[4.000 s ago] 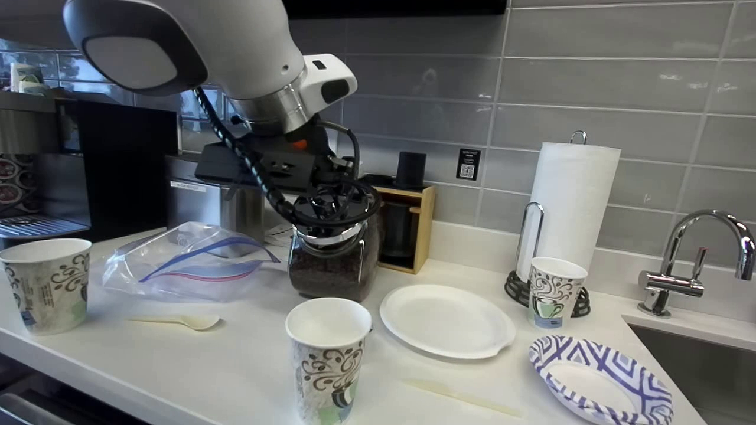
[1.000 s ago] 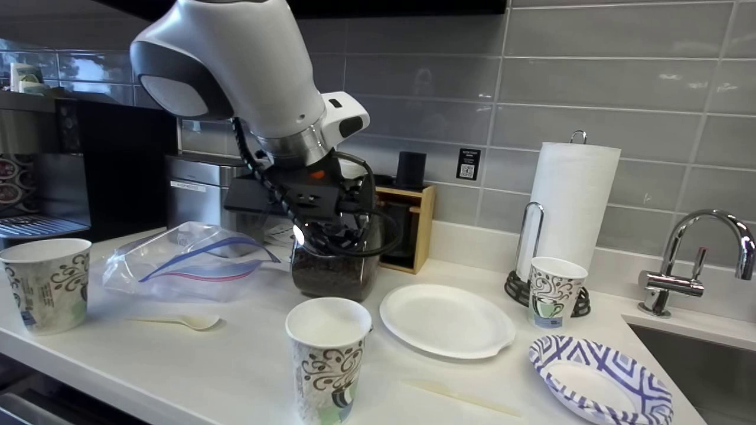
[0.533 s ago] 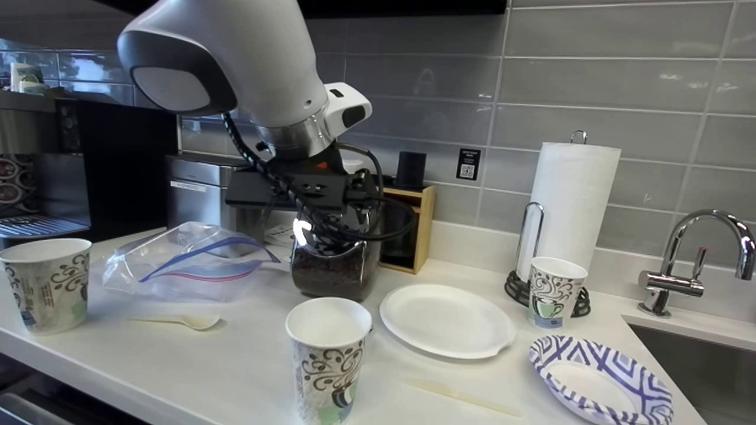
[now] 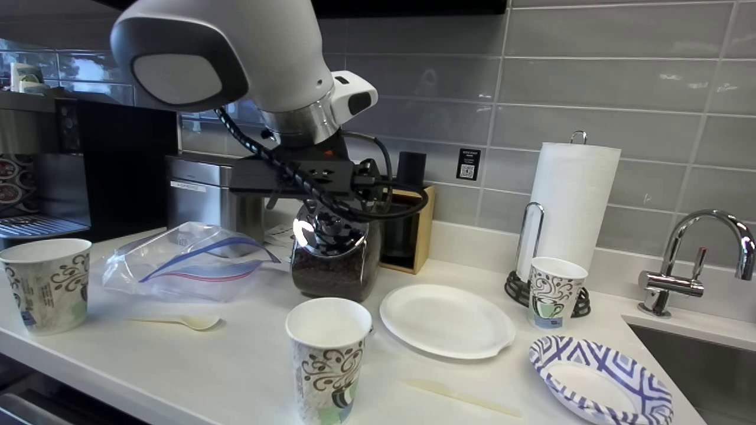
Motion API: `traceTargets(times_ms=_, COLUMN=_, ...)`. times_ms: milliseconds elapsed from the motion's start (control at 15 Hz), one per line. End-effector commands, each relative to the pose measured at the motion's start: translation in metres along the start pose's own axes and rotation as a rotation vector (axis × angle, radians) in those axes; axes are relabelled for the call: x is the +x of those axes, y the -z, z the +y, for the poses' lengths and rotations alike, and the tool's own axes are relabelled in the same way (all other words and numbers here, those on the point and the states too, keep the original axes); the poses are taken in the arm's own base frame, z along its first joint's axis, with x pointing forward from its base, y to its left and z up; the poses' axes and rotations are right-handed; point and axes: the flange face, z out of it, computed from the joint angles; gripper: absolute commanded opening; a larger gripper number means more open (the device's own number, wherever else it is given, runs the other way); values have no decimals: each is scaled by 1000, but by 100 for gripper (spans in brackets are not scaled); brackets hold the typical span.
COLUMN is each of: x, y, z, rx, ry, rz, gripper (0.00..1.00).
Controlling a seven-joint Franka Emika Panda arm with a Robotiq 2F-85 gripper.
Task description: Put the lid on the jar
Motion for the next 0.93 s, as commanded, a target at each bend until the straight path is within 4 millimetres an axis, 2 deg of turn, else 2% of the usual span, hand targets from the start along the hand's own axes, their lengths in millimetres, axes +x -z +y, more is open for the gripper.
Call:
traceTargets(times_ms=0, x=-7, y=5, z=0, rx=66, ry=-24, rz=-54, gripper=100)
traceTargets(times_ms=333, x=5, y=17, z=13, rx=92, ry=-80, rz=-147, gripper=100)
traceTargets(times_ms=600, x=23, y=42, z=14, rx=93, ry=-115, rz=-205, gripper=100)
traceTargets(times_ms=867, x=42, y=73, z=3, rx=108, ry=-142, rz=-244, gripper=100)
